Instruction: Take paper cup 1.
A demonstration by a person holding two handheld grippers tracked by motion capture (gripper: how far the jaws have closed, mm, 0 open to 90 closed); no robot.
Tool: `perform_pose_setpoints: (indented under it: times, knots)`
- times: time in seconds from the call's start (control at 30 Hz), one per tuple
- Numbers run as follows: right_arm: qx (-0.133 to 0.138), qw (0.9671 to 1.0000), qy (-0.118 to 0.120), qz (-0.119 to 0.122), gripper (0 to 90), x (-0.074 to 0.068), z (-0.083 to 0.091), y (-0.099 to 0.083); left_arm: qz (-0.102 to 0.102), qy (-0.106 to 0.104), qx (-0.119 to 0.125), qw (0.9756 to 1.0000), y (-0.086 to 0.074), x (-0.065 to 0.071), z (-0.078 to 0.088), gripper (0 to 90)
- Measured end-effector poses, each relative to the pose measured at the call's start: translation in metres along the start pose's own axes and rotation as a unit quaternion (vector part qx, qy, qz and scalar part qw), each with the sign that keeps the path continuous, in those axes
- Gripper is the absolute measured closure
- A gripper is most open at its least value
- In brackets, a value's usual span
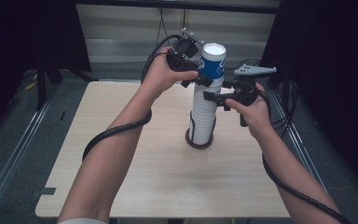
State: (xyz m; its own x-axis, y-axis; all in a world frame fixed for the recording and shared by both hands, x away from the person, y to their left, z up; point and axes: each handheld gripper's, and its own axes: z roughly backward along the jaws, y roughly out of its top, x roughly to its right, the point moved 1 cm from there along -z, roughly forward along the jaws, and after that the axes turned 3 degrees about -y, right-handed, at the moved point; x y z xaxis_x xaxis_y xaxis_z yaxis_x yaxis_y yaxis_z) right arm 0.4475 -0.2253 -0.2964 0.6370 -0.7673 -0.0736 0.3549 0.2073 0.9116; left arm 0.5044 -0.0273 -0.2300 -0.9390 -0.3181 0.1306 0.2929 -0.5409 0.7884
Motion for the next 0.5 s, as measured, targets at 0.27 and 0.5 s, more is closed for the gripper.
perform_pose_setpoints:
  times: [0.27, 0.5]
  knots:
    - [0.003, 1.0, -0.004, 0.004, 13.6, -0.001, 0.0, 0.0, 0.001, 0.004, 0.005, 1.0, 0.006, 0.002, -0.01, 16.1]
    - [0.007, 0.9999, -0.008, 0.005, 13.5, -0.002, 0.001, 0.001, -0.008, 0.009, 0.004, 0.9999, 0.007, 0.004, -0.011, 17.6]
